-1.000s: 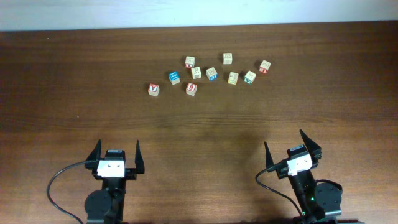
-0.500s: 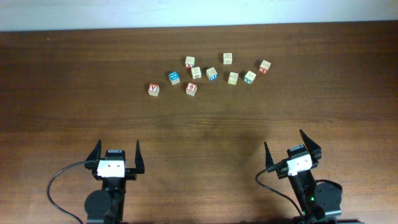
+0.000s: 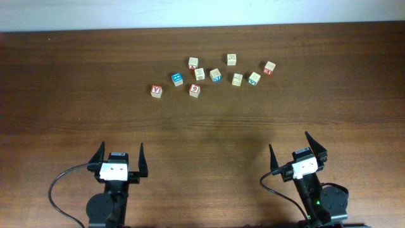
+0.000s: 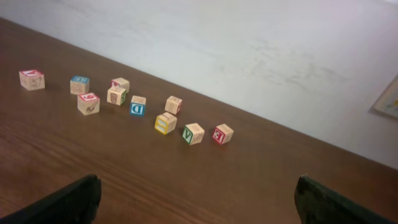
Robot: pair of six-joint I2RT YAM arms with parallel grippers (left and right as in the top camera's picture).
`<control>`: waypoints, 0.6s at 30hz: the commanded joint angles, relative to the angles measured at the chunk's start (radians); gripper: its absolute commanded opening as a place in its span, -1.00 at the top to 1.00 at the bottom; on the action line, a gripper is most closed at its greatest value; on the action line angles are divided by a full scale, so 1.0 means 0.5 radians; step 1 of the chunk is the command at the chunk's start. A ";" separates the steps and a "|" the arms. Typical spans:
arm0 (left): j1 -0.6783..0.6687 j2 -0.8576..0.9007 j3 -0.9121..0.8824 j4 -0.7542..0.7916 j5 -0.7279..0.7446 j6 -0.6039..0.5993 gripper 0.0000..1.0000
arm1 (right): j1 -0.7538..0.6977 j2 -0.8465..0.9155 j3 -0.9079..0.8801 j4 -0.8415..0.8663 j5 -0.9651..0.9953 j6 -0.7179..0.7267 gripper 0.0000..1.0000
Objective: Rotate 5 blocks
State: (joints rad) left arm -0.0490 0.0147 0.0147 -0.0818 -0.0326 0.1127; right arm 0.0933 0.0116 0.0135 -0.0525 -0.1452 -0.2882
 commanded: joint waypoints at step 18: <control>0.013 0.229 0.175 0.027 0.195 0.031 -0.98 | 0.007 0.003 0.060 0.137 -0.003 0.214 -0.97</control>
State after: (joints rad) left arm -0.0490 0.0780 0.0273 -0.0696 0.0498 0.1127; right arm 0.0933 0.0120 0.0147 0.0090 -0.1558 -0.2104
